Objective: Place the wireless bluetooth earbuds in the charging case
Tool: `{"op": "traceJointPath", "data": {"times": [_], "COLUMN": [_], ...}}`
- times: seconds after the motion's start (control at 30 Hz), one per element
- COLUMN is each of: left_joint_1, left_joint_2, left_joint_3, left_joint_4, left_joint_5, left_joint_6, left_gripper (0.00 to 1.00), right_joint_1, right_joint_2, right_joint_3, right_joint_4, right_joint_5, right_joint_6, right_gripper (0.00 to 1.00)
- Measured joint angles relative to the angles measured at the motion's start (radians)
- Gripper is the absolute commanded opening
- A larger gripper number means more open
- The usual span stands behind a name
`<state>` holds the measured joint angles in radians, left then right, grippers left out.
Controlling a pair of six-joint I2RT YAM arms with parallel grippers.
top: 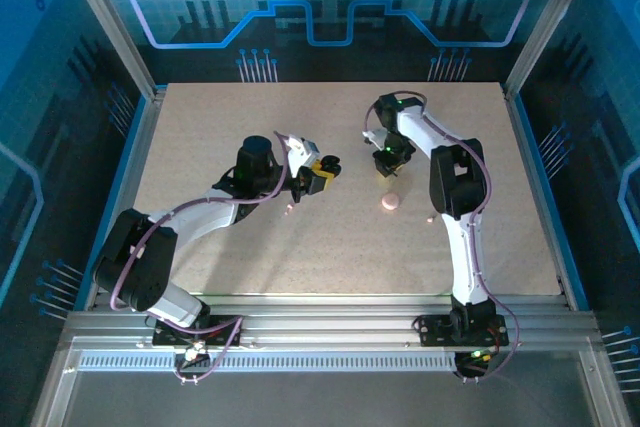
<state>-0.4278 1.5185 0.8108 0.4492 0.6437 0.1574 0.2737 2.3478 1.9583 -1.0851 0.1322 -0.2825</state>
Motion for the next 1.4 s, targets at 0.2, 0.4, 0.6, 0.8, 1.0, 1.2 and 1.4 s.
{"op": "traceJointPath", "data": {"times": [0.2, 0.4, 0.6, 0.8, 1.0, 1.2, 1.4], "left_joint_1": [0.000, 0.000, 0.000, 0.000, 0.000, 0.000, 0.000], "left_joint_2": [0.000, 0.000, 0.002, 0.005, 0.005, 0.008, 0.024], "left_joint_3": [0.000, 0.000, 0.002, 0.013, 0.013, 0.013, 0.013], "left_joint_4": [0.000, 0.000, 0.000, 0.000, 0.000, 0.002, 0.039], "left_joint_5": [0.000, 0.000, 0.000, 0.000, 0.000, 0.000, -0.003], "left_joint_6": [0.000, 0.000, 0.000, 0.000, 0.000, -0.001, -0.022], "left_gripper": [0.20, 0.19, 0.19, 0.20, 0.20, 0.19, 0.19], "right_joint_1": [0.000, 0.000, 0.001, 0.001, -0.001, -0.001, -0.001], "right_joint_2": [0.000, 0.007, 0.008, 0.005, -0.038, -0.137, -0.254], "right_joint_3": [0.000, 0.009, 0.011, 0.011, -0.014, -0.064, -0.158], "right_joint_4": [0.000, -0.009, -0.014, -0.013, 0.020, 0.058, 0.110], "right_joint_5": [0.002, -0.001, -0.005, -0.008, -0.002, -0.026, -0.090], "right_joint_6": [-0.003, -0.003, -0.003, -0.002, 0.006, 0.031, 0.082], "right_gripper": [0.30, 0.26, 0.24, 0.23, 0.22, 0.22, 0.21]}}
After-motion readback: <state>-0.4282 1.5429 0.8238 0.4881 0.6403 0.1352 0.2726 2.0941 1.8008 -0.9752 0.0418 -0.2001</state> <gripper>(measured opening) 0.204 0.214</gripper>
